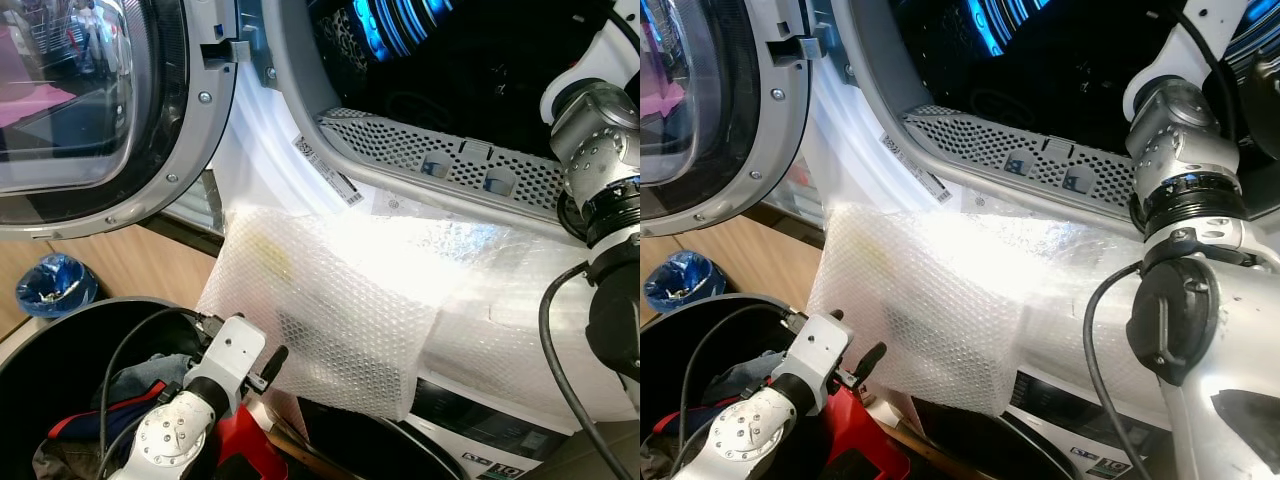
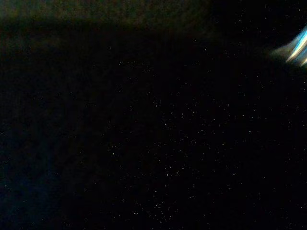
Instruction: Clothes washing
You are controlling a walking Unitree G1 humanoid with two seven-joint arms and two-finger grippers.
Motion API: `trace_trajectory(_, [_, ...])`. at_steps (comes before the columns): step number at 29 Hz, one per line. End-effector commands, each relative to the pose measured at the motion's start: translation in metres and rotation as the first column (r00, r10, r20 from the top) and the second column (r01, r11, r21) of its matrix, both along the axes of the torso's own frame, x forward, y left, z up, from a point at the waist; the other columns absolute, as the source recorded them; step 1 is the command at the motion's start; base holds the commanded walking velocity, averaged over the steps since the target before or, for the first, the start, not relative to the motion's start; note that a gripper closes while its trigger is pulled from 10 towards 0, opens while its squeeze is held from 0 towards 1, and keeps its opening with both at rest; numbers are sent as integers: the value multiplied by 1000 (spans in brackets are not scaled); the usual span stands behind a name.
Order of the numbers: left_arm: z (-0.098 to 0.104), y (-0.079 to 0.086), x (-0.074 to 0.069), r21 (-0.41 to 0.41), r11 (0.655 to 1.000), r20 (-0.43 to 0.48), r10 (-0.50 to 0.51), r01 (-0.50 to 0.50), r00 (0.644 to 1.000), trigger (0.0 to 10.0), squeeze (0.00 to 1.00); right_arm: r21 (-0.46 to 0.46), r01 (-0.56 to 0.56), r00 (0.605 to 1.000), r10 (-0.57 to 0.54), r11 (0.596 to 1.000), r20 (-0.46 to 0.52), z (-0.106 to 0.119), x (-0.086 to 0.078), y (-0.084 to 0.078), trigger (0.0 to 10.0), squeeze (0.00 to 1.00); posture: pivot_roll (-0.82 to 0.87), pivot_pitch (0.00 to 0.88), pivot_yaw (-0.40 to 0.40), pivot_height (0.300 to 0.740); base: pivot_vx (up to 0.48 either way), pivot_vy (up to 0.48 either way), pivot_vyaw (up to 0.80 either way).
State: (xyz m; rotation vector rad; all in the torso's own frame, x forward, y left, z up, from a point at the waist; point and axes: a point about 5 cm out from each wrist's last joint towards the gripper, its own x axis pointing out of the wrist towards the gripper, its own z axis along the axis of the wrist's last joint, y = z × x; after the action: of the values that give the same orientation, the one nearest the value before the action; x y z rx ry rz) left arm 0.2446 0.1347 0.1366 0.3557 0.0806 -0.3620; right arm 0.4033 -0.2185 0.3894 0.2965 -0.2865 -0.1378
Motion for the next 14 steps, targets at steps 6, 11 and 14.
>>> trace_trajectory(6, [0, 1, 1, 6, 1000, -11, -4, 4, 1000, 10000, 0, -162, -99, 972, 130, 982, 194, 56, -97, 12, 10000, 0, -184, 149, -1, 740, 0, 0, 0])
trace_trajectory(11, [0, 0, 1, 3, 1000, -10, -9, 9, 1000, 10000, 0, -249, -215, 946, 265, 944, 187, 51, -109, 33, 10000, 0, -187, 148, -2, 740, 0, 0, 0])
trace_trajectory(14, [0, -1, 1, 1, 1000, -10, -11, 11, 1000, 10000, 0, -250, -217, 957, 256, 943, 134, 41, -122, 40, 10000, 0, -188, 149, -3, 740, 0, 0, 0])
